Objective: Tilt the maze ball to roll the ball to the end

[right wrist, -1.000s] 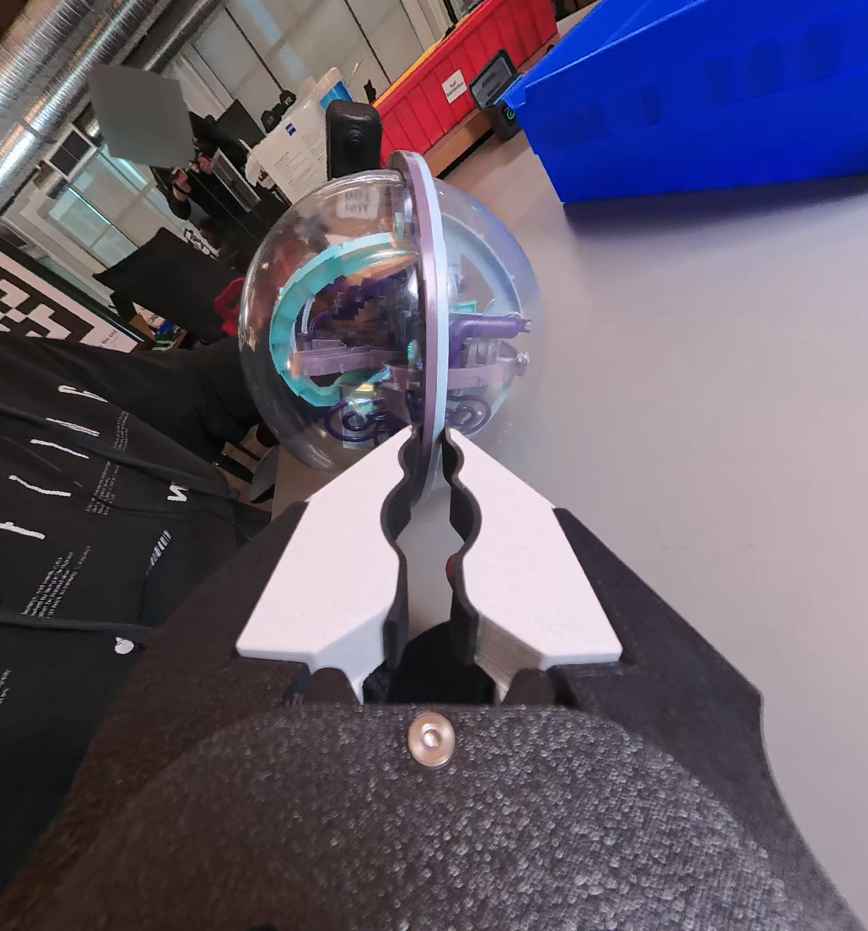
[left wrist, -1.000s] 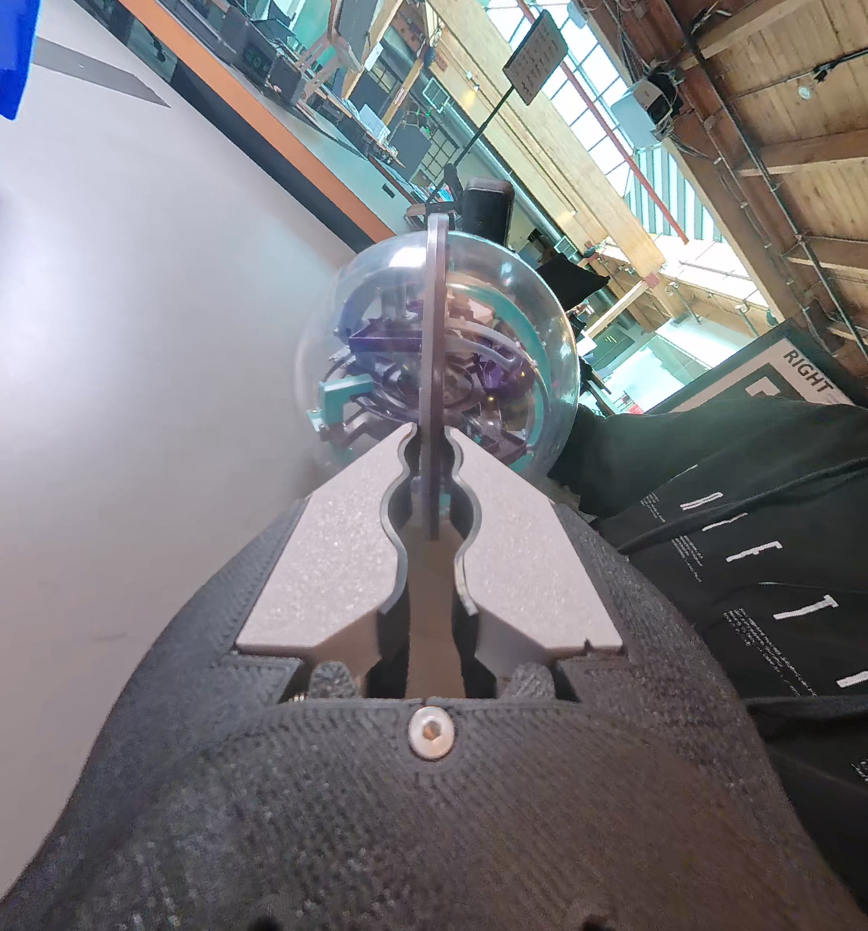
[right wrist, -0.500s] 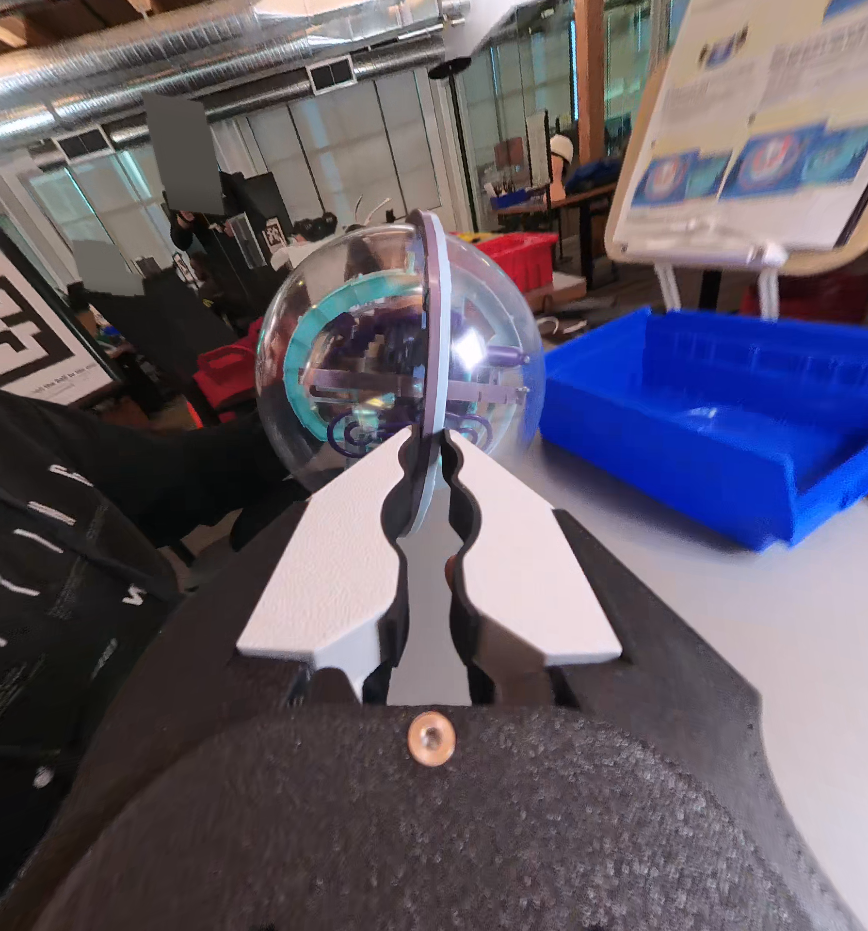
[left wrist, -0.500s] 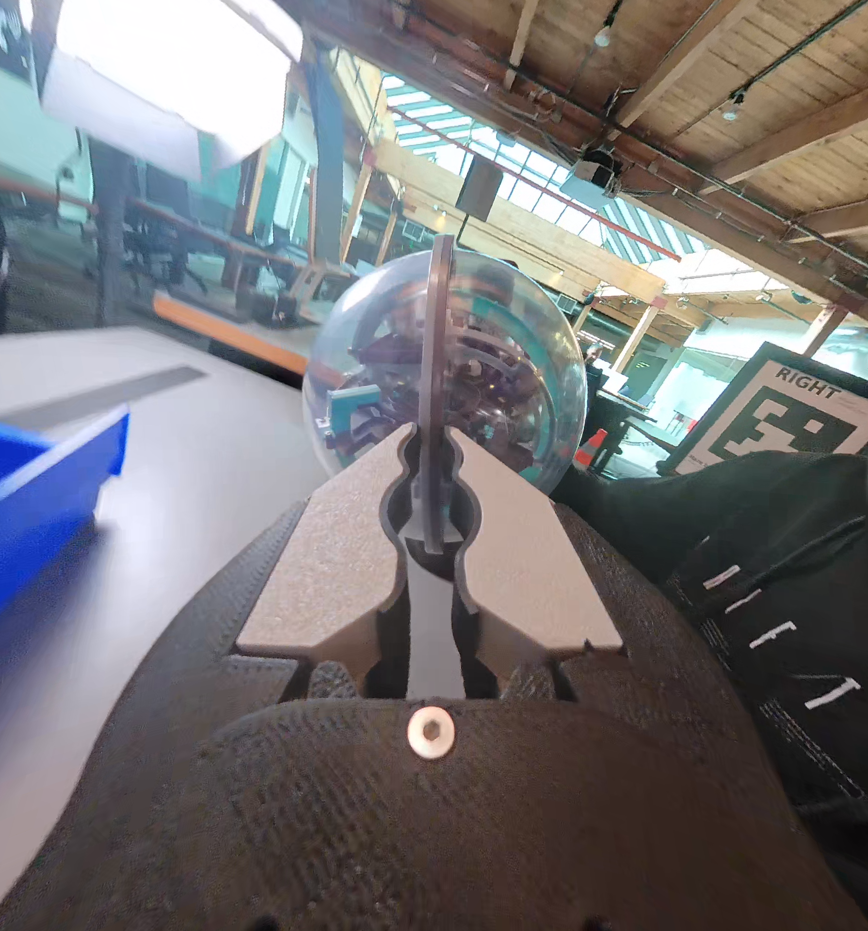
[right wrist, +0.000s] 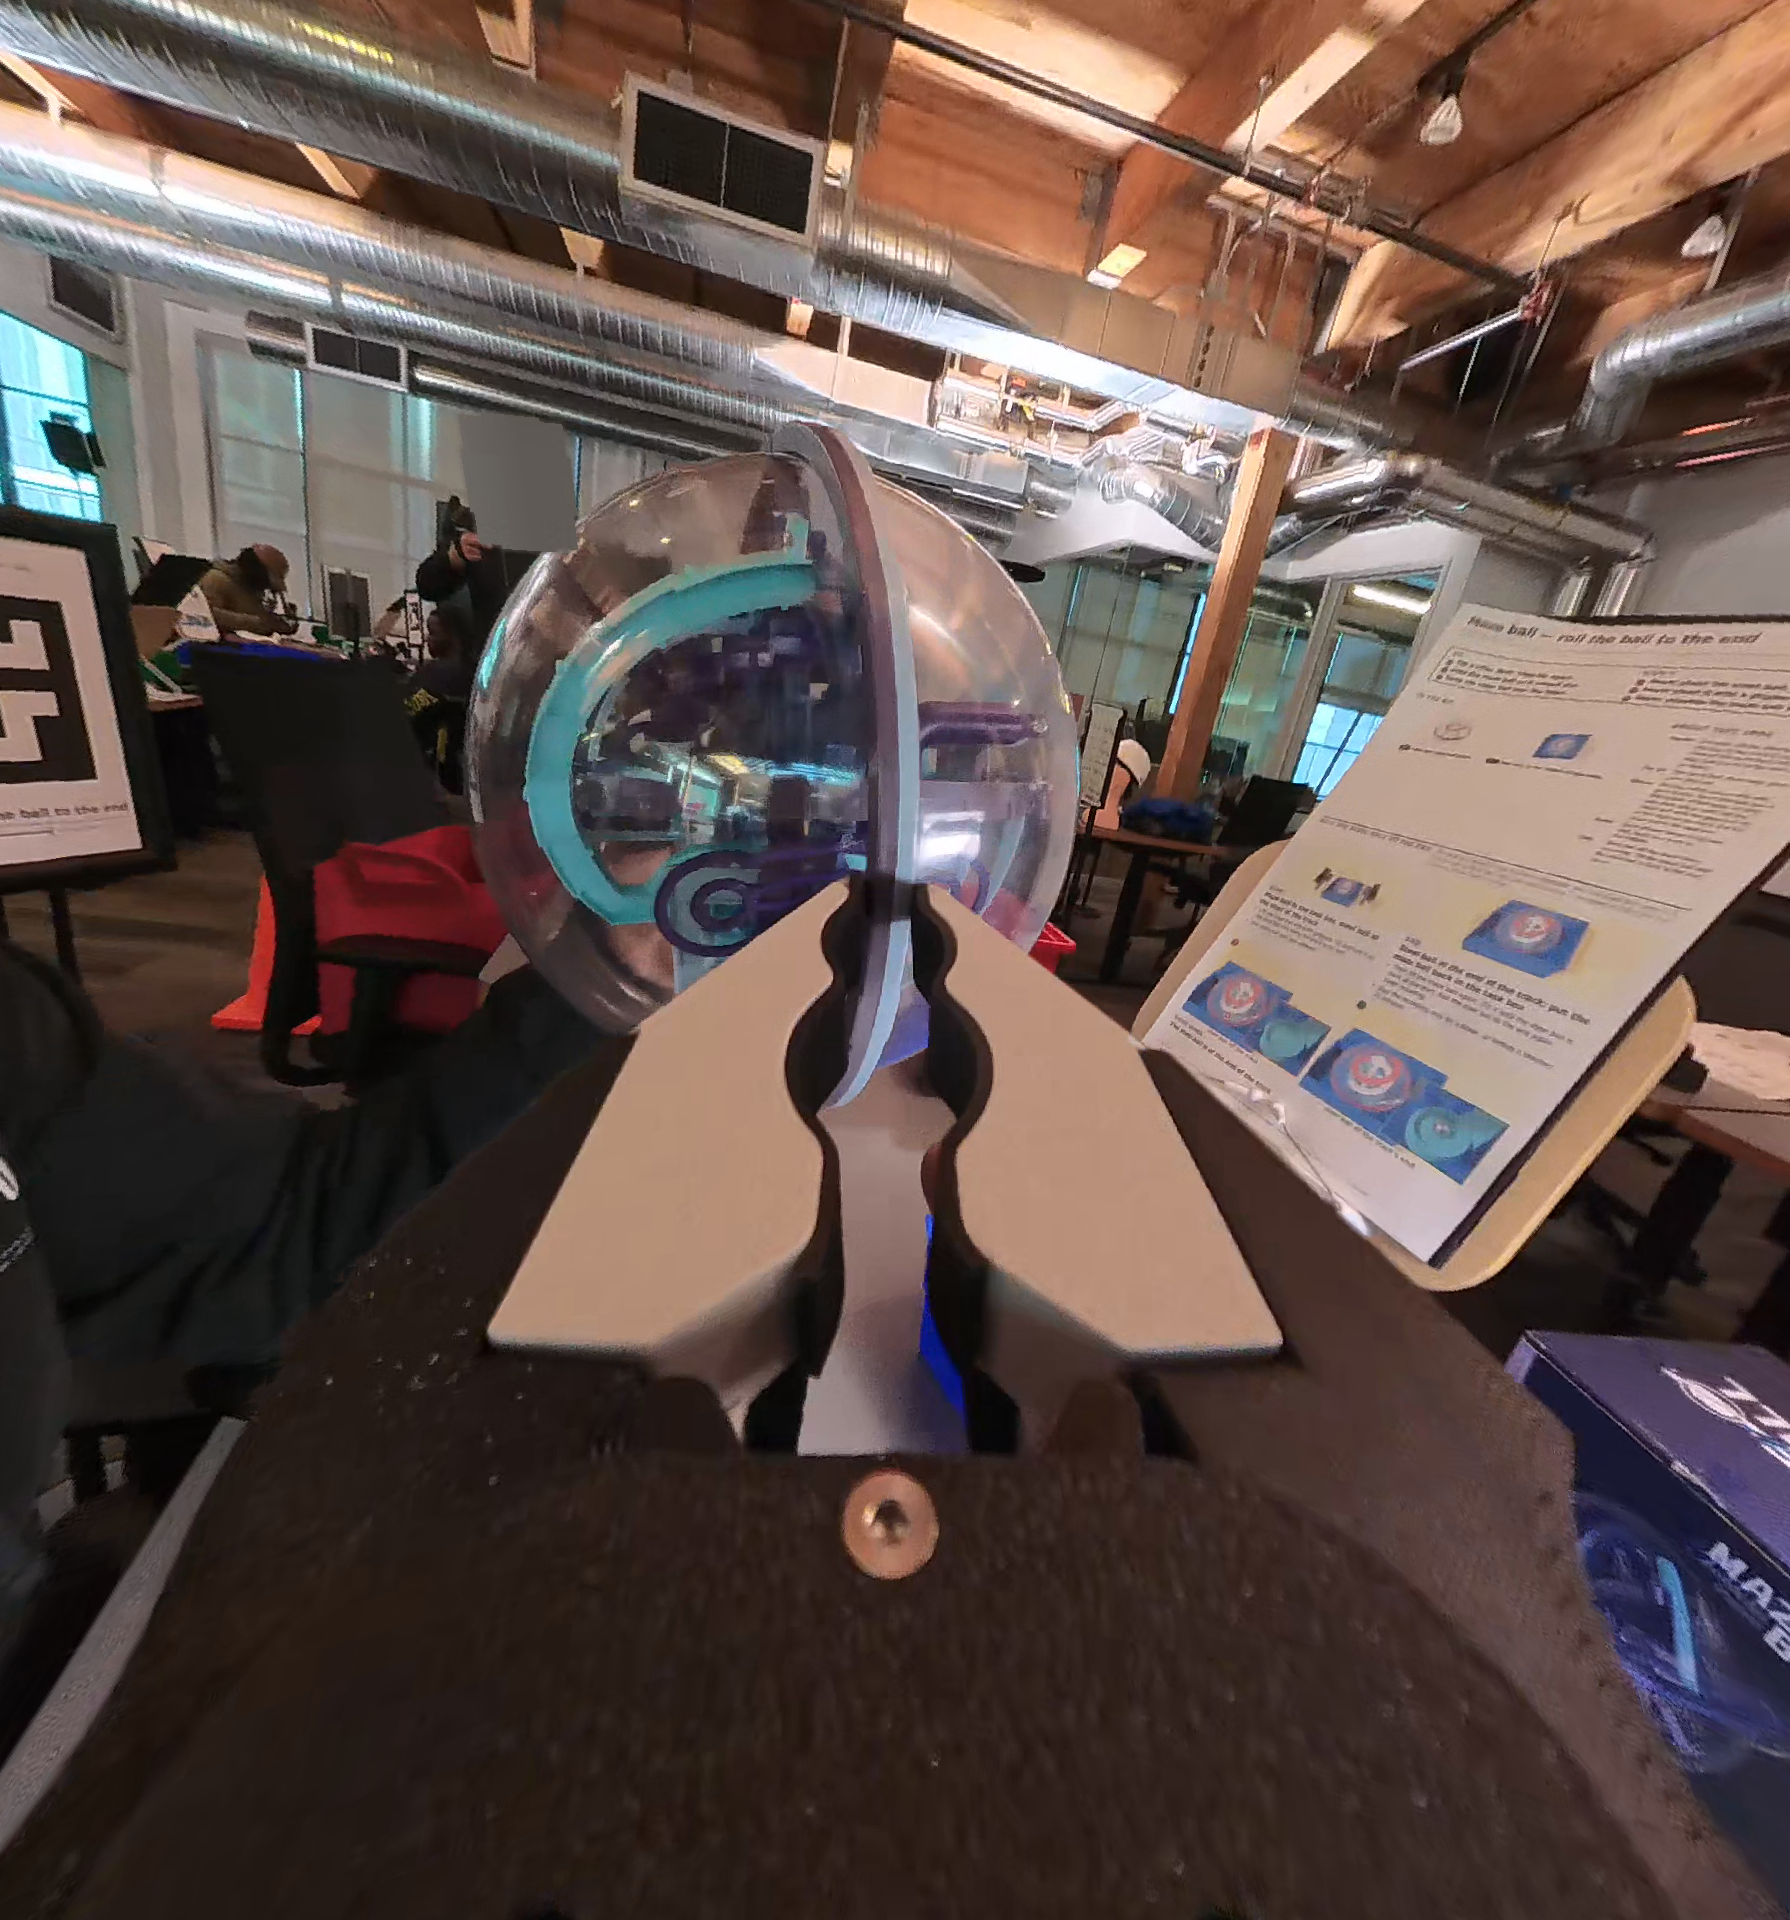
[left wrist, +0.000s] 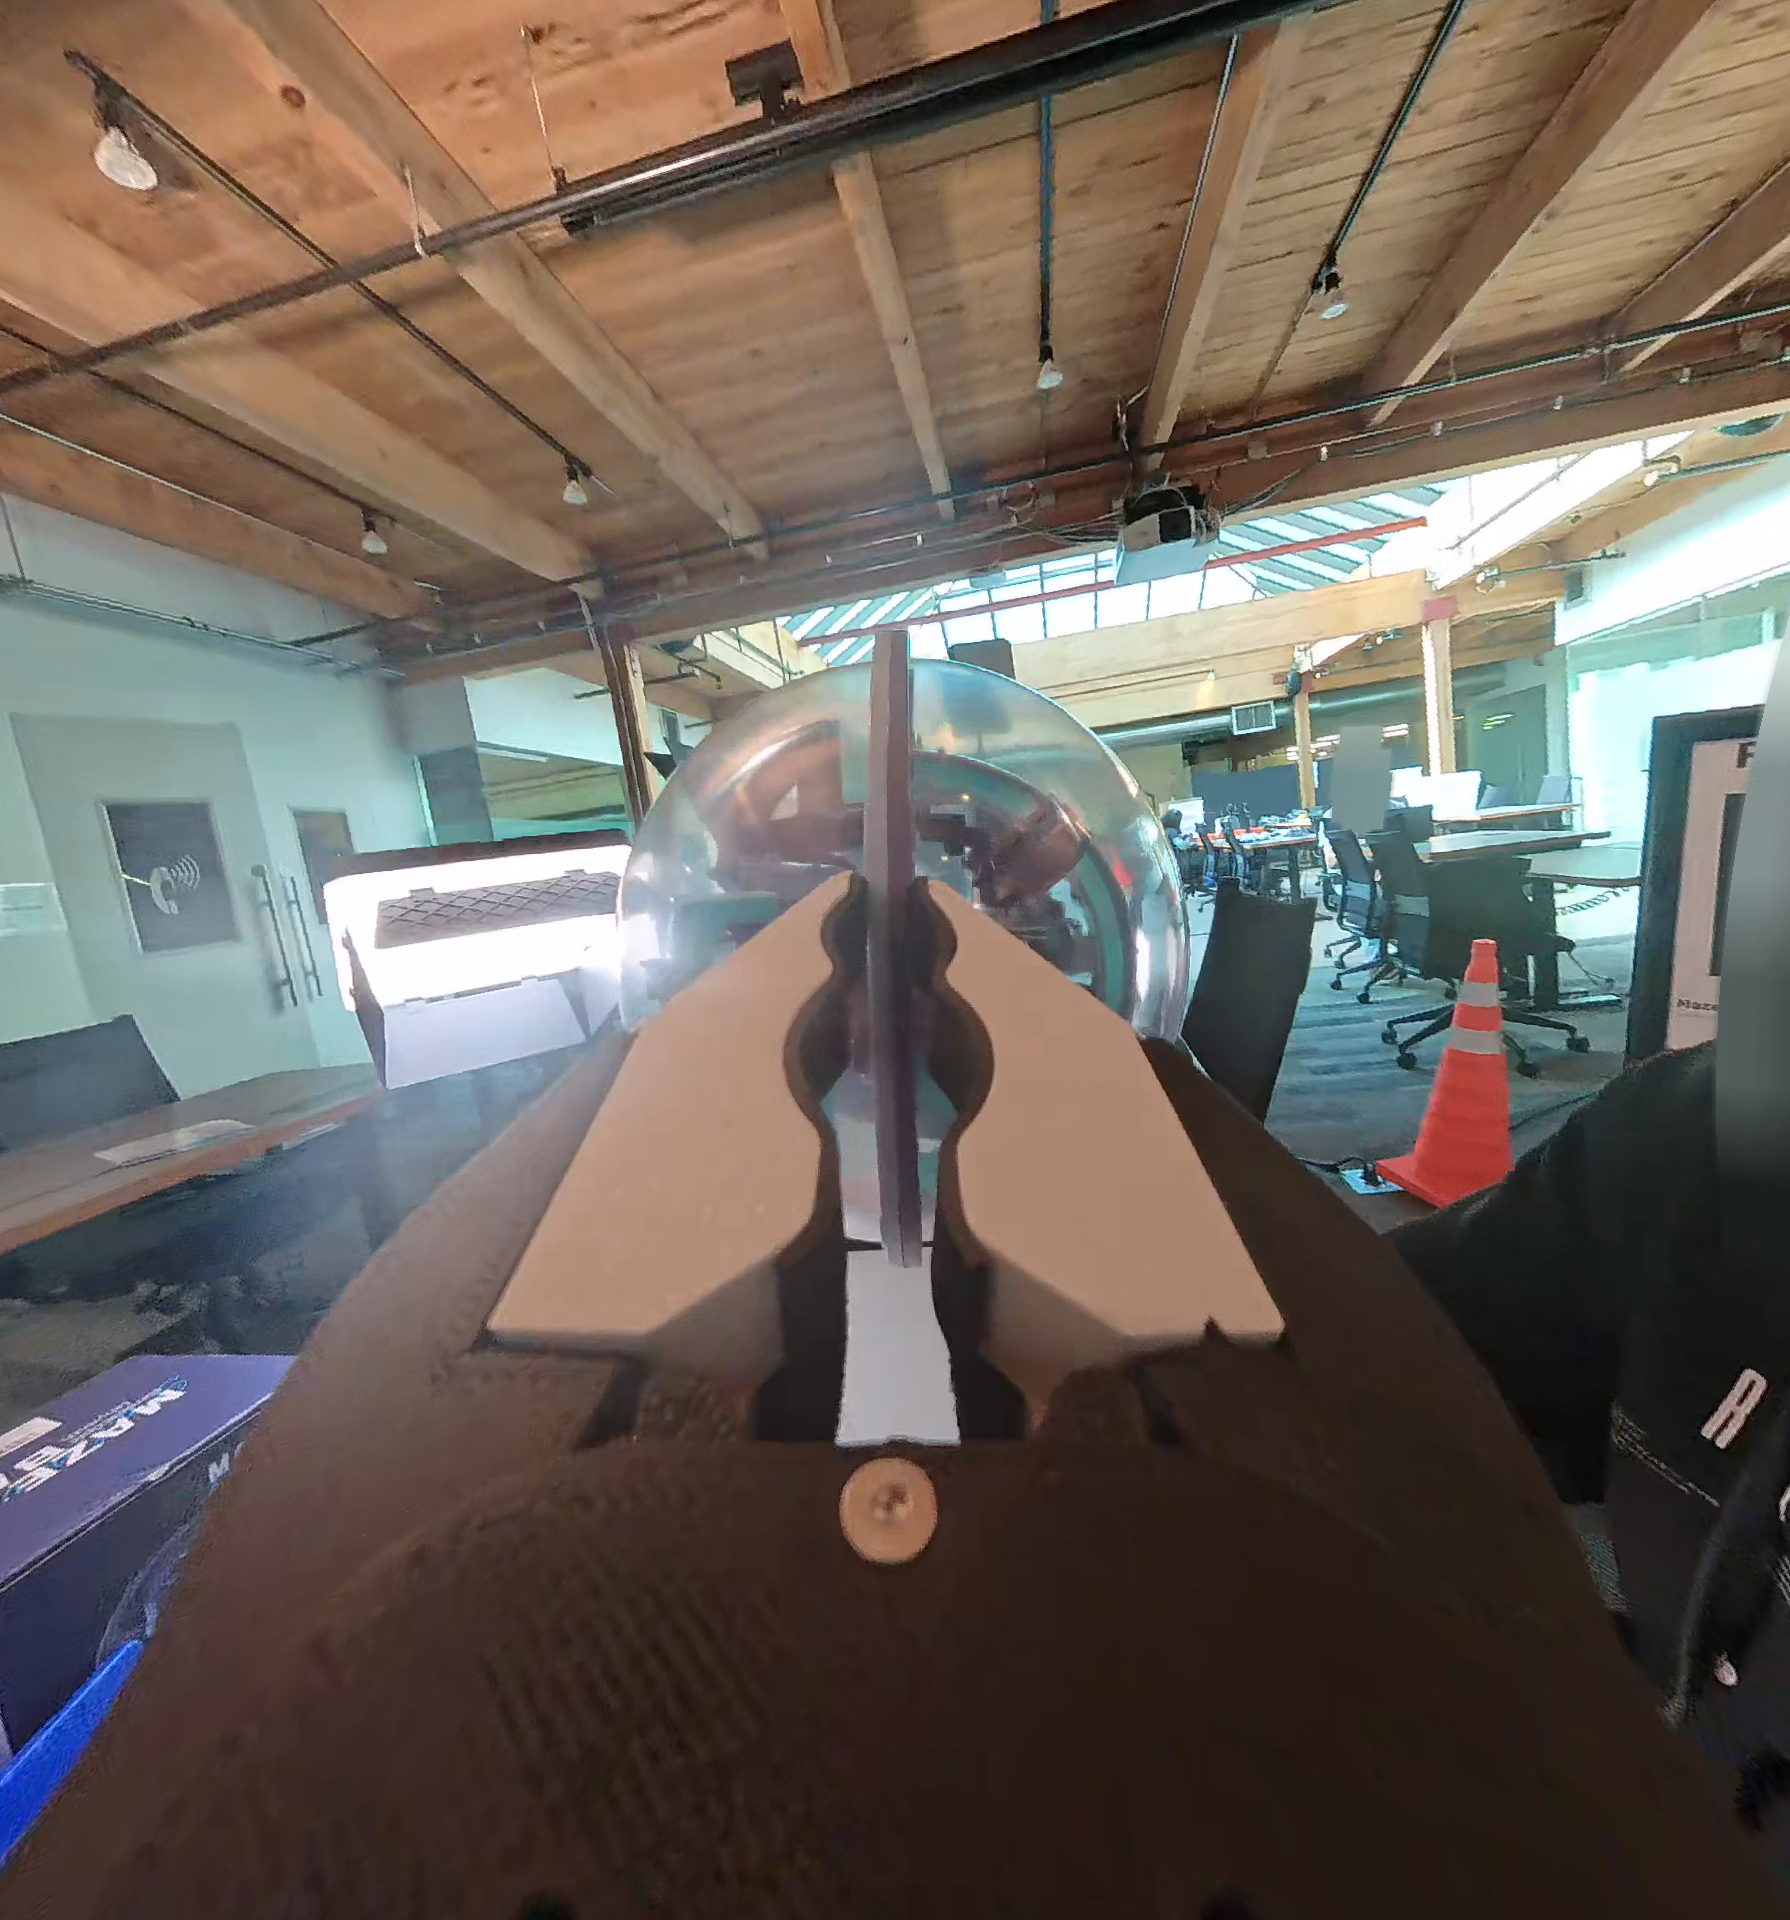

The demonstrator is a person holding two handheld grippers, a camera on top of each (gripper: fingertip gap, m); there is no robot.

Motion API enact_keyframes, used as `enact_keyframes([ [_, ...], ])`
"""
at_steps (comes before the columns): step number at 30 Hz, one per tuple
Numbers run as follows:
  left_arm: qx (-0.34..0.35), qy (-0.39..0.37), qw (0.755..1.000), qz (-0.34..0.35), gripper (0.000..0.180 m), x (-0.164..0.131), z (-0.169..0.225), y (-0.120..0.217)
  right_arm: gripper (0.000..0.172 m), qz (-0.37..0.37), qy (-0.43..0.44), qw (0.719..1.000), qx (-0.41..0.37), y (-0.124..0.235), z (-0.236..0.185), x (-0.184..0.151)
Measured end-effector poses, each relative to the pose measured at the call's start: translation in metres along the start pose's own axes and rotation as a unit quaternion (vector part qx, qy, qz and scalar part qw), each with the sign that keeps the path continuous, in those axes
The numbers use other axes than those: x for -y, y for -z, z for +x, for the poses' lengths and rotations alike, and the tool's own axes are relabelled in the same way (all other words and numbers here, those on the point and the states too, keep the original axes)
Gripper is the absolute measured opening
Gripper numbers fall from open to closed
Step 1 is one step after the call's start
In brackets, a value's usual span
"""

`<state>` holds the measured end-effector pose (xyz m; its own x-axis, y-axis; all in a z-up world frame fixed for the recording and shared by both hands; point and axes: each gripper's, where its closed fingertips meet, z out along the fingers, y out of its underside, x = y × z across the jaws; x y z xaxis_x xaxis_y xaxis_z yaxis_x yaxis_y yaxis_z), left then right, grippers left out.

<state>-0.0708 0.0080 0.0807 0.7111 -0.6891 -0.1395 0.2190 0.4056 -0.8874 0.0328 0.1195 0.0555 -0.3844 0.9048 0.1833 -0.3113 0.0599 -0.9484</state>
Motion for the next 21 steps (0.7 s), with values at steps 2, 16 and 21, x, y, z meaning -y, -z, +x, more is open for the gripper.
enact_keyframes([
  [2, -0.003, 0.007, 1.000, 0.000, 0.006, -0.004, -0.001, 0.000, 0.005, 0.000, 0.005, 1.000, -0.003, 0.001, 0.002, -0.008],
  [16, 0.021, 0.068, 0.997, 0.000, 0.006, -0.016, -0.023, 0.011, 0.005, -0.005, -0.050, 0.999, 0.001, -0.004, 0.014, -0.029],
  [21, 0.016, 0.098, 0.995, 0.002, 0.006, -0.027, -0.031, 0.009, 0.005, 0.004, -0.043, 0.999, -0.012, 0.002, 0.017, -0.024],
])
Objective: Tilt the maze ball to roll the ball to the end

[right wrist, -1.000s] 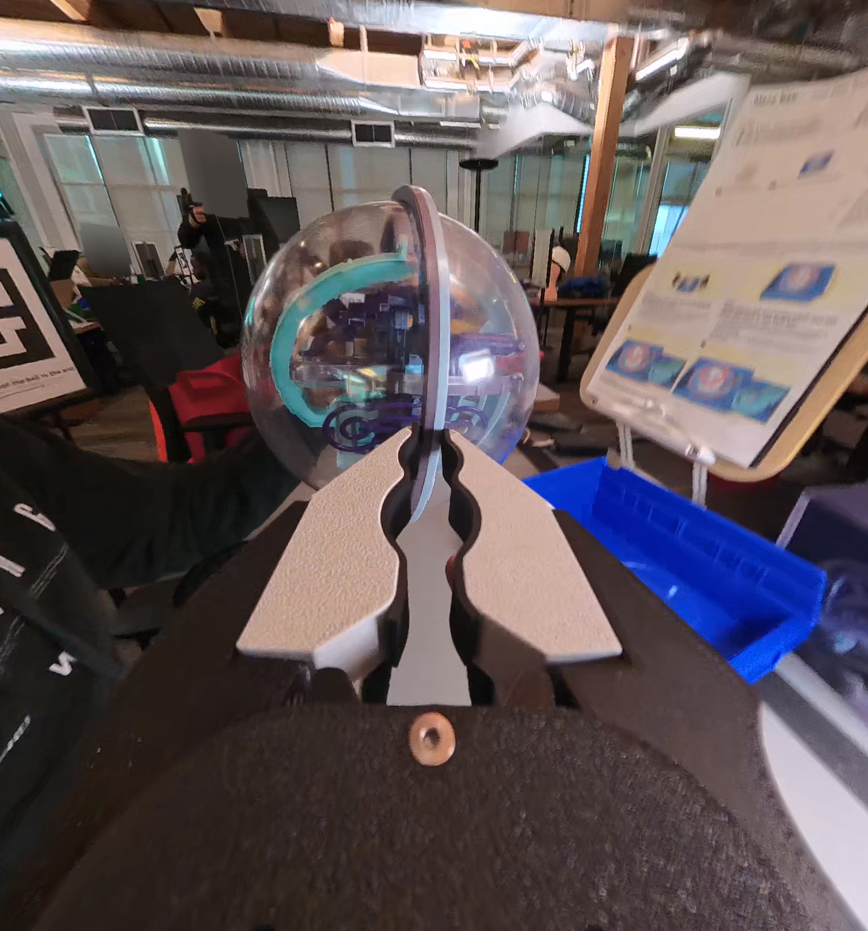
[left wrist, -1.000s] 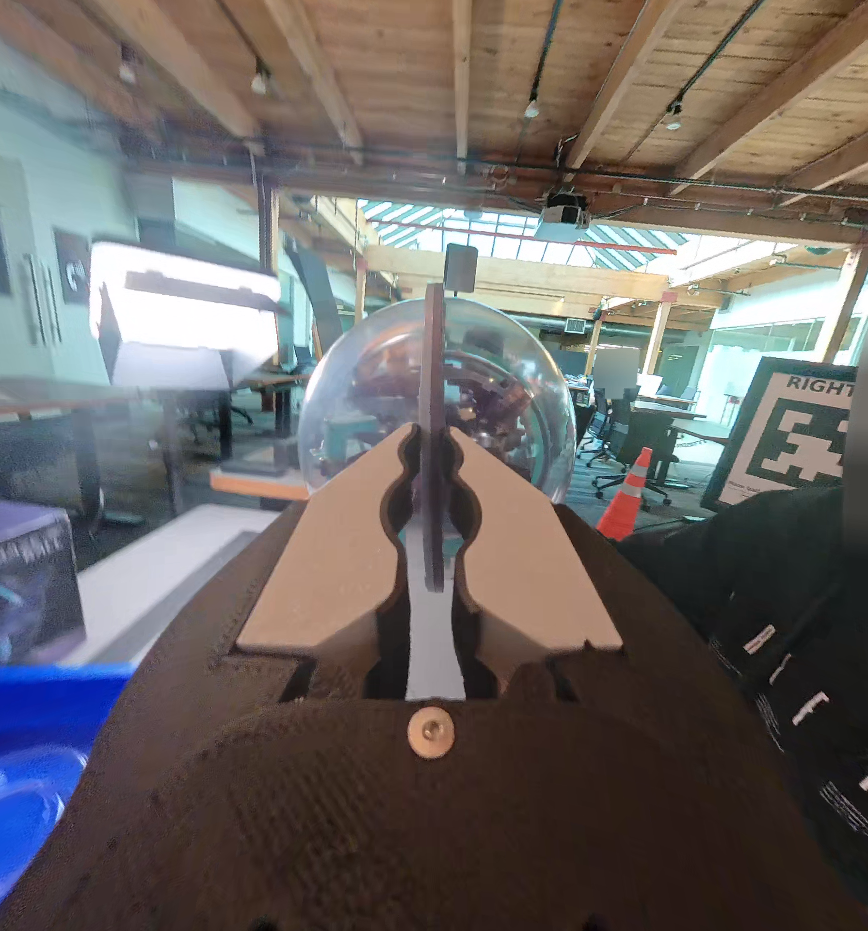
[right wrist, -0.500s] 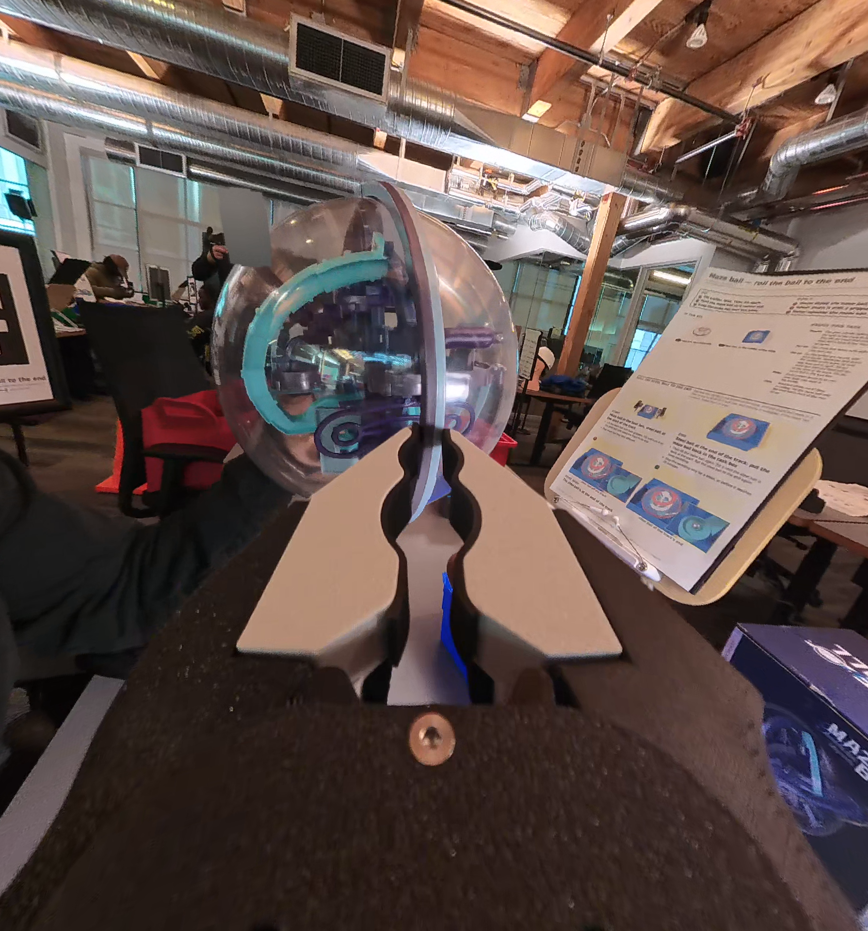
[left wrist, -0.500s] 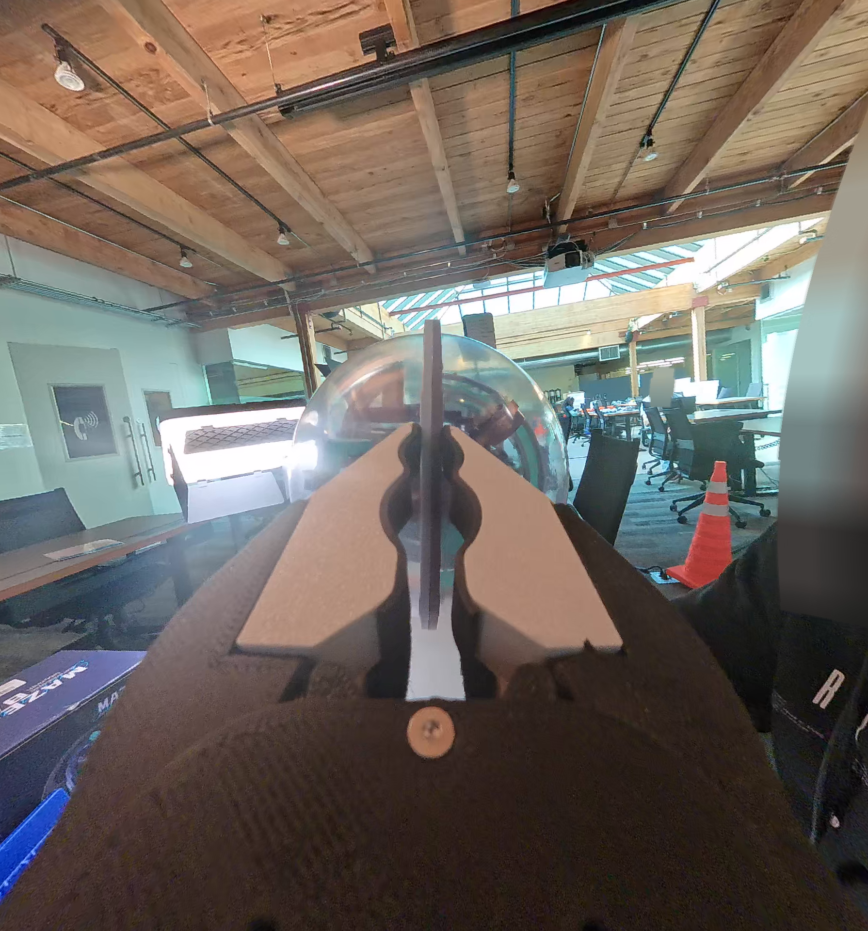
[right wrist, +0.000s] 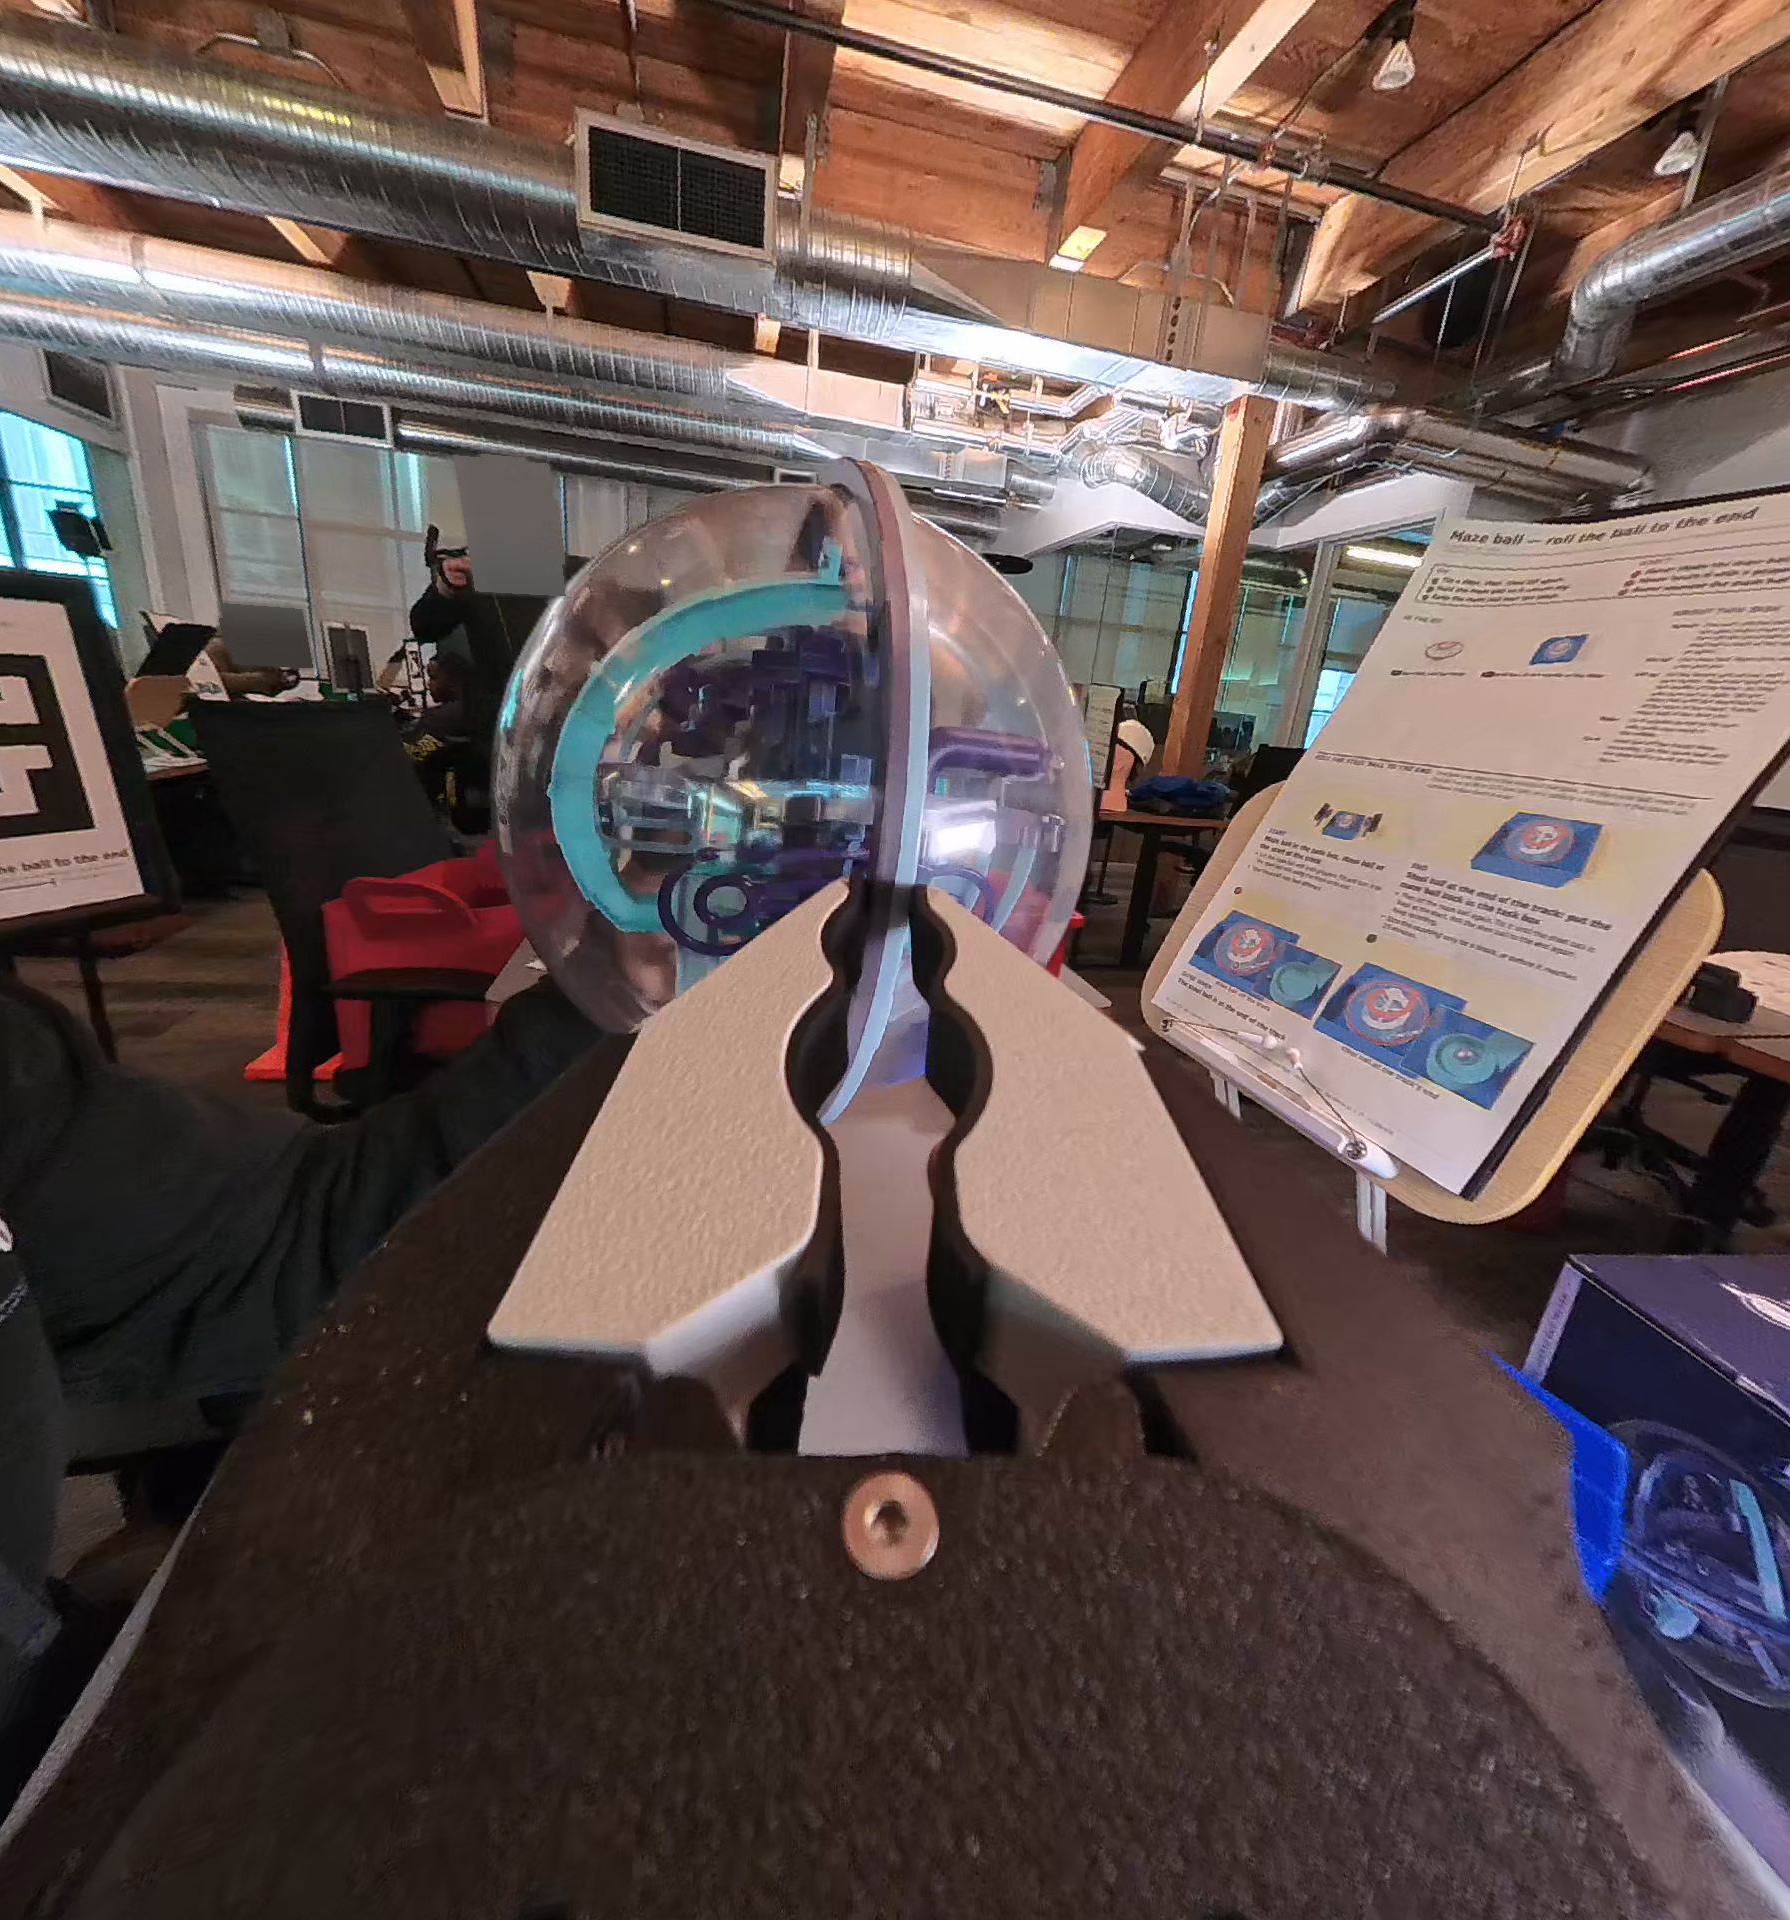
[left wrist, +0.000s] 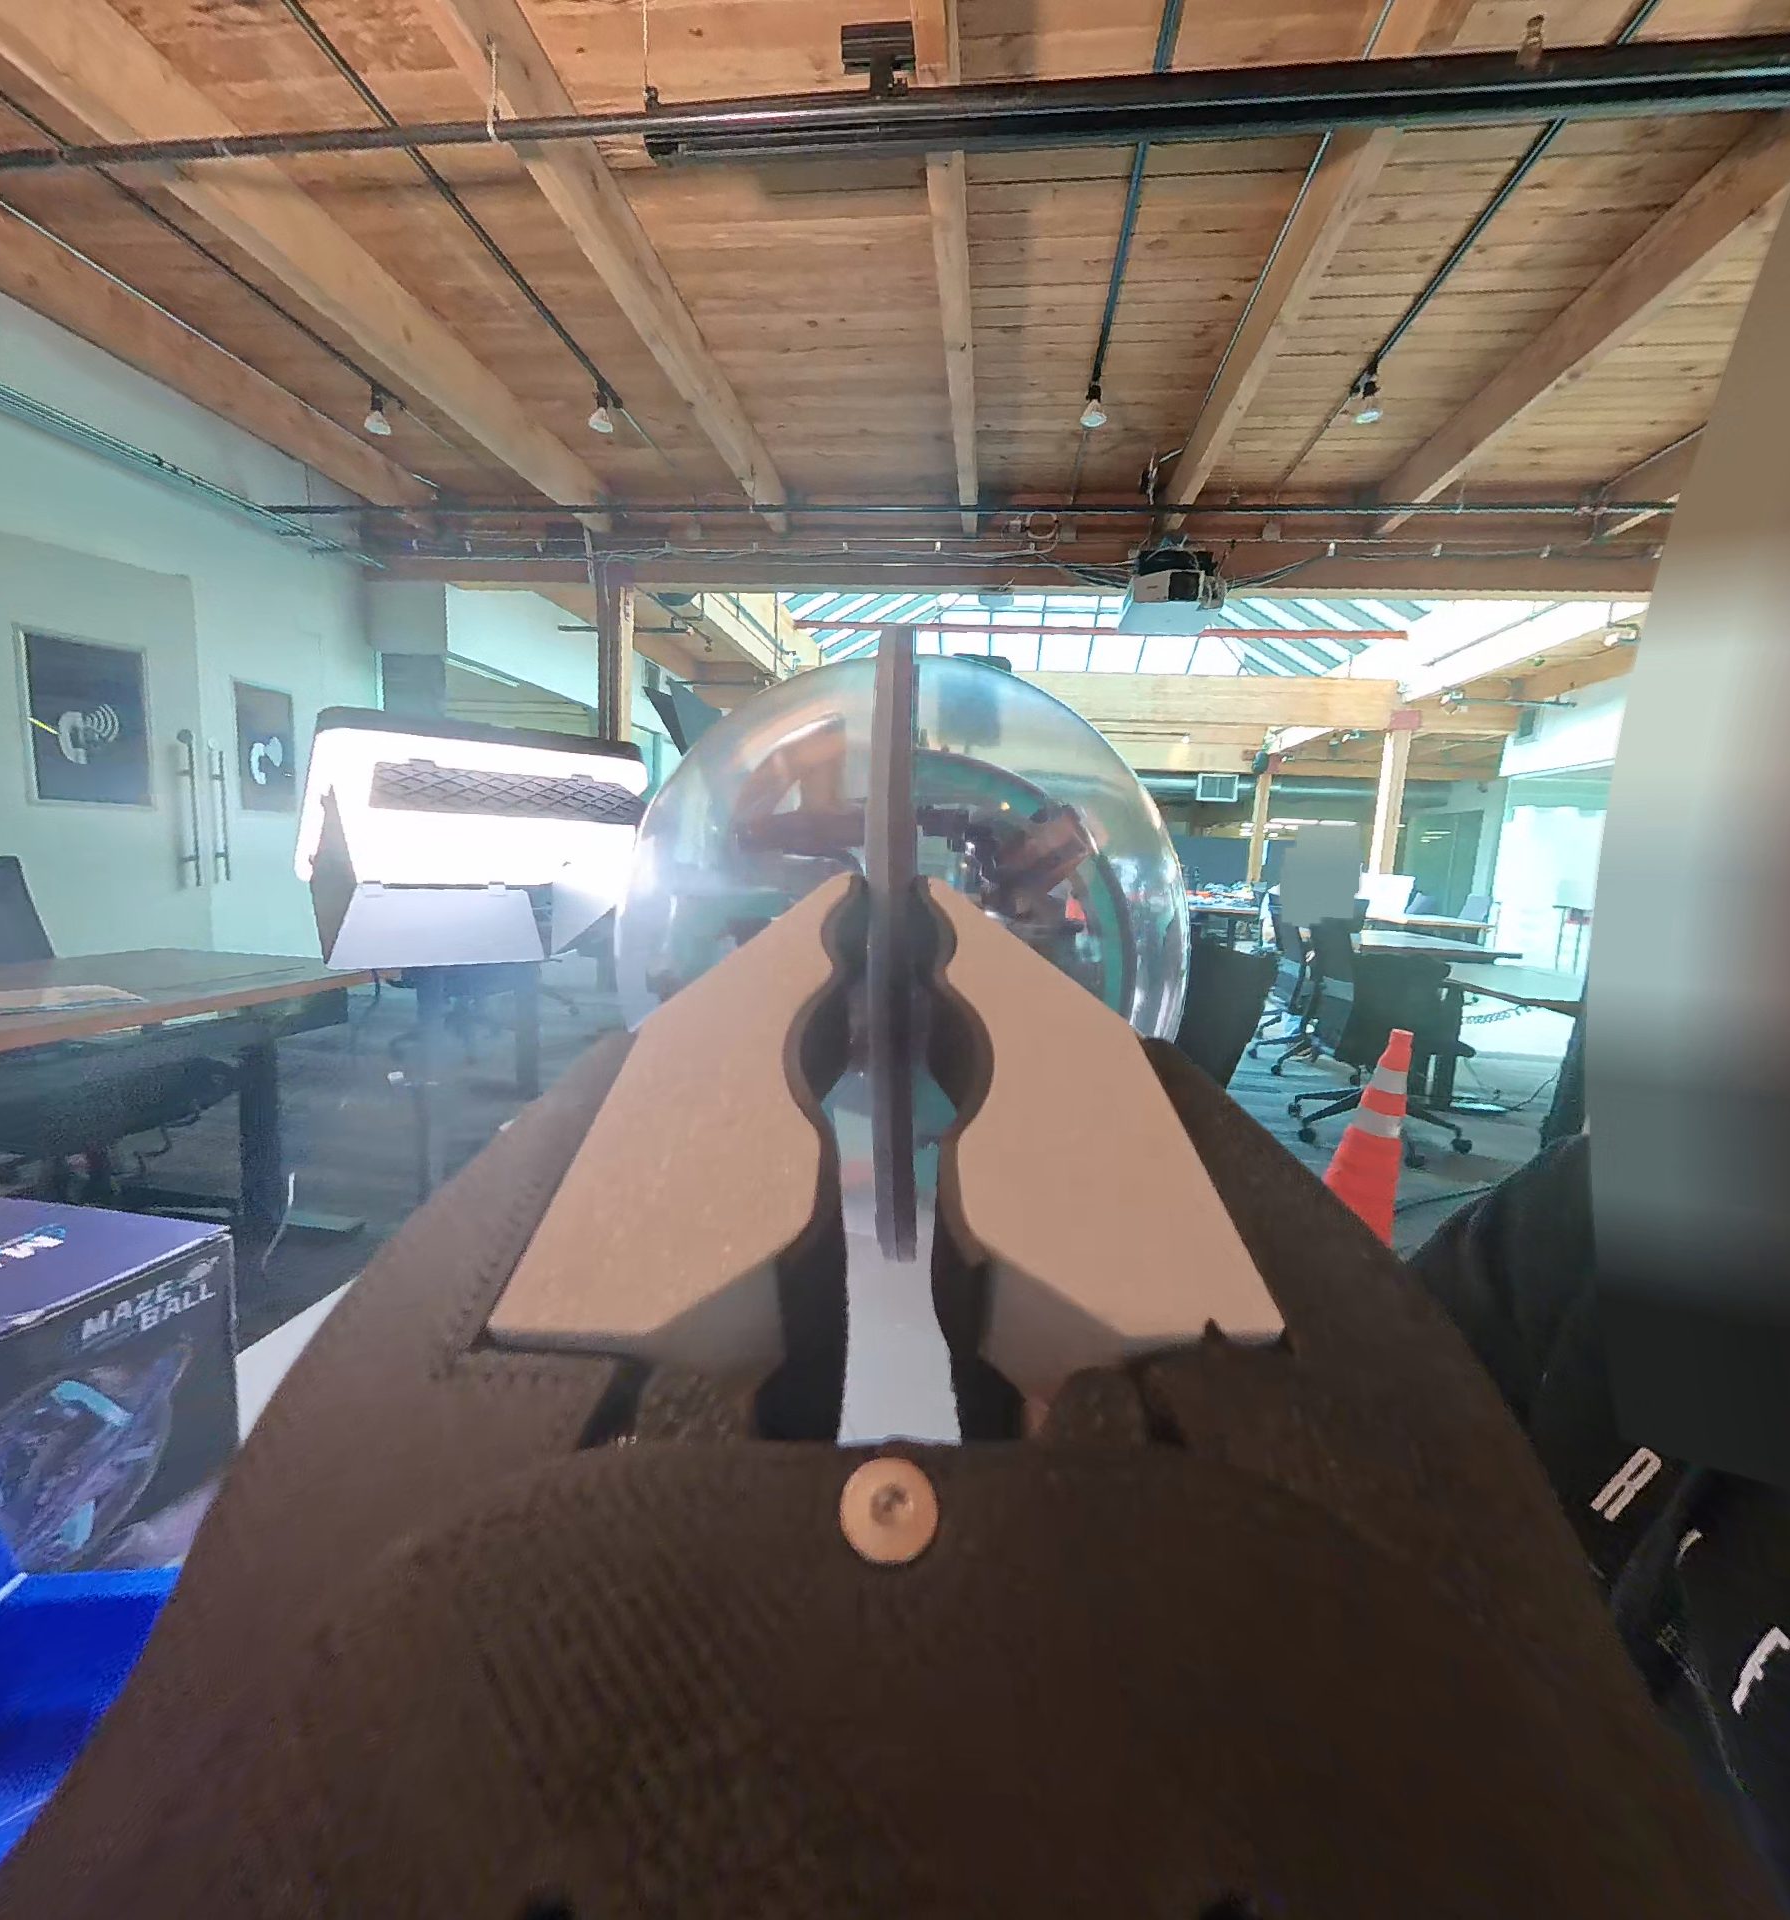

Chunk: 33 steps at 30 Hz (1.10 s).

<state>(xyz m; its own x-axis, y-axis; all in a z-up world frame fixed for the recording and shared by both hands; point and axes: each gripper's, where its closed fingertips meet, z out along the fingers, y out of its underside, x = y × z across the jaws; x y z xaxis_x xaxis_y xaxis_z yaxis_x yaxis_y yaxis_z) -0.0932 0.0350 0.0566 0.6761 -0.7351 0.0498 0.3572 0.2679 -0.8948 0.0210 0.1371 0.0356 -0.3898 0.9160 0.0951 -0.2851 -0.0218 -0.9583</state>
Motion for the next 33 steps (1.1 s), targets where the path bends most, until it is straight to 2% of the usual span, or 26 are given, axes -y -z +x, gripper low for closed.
enact_keyframes([
  [10, -0.034, 0.026, 0.999, 0.020, 0.005, -0.020, -0.012, -0.006, 0.005, 0.030, 0.039, 0.998, -0.028, 0.011, 0.003, 0.016],
  [25, -0.108, -0.110, 0.986, 0.058, 0.006, -0.032, 0.012, -0.001, 0.005, 0.038, 0.121, 0.991, -0.042, 0.013, -0.015, 0.030],
  [33, -0.121, -0.147, 0.978, 0.081, 0.006, -0.044, 0.010, 0.004, 0.005, 0.025, 0.181, 0.981, -0.066, 0.011, -0.023, 0.032],
])
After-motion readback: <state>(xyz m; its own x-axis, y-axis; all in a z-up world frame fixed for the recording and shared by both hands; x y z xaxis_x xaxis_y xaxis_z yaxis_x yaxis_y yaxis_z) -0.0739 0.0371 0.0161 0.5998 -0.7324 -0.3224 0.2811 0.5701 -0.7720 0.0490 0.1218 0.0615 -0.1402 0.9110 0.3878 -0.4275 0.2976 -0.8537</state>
